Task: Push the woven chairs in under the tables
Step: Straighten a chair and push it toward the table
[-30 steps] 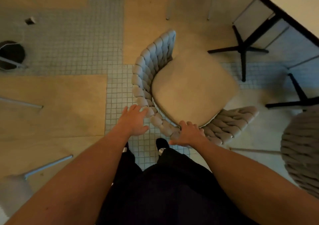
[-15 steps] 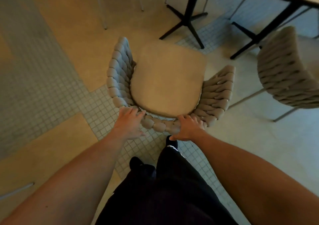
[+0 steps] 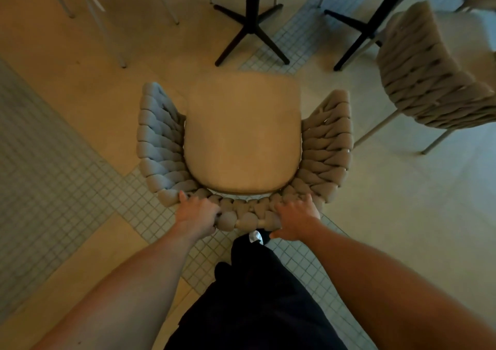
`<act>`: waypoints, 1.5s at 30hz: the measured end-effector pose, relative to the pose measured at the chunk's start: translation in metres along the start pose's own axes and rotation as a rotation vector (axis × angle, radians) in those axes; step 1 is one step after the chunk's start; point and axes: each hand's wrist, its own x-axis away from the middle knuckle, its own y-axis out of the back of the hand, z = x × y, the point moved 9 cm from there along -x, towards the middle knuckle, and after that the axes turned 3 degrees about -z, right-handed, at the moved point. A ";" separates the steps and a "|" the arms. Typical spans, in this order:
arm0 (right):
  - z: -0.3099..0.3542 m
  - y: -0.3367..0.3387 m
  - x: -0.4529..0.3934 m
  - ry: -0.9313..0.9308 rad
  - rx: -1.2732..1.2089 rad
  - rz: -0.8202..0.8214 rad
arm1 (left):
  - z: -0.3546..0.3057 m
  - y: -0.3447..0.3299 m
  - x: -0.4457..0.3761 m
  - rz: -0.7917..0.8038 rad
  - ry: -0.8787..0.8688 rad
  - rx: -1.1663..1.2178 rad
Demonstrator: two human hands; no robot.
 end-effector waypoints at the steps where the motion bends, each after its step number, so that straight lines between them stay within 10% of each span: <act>1: 0.001 0.000 0.000 0.014 0.020 0.008 | -0.001 0.002 0.001 0.010 -0.004 0.006; 45: -0.211 0.208 -0.174 -0.059 0.075 -0.027 | -0.004 0.243 -0.235 -0.089 0.064 0.008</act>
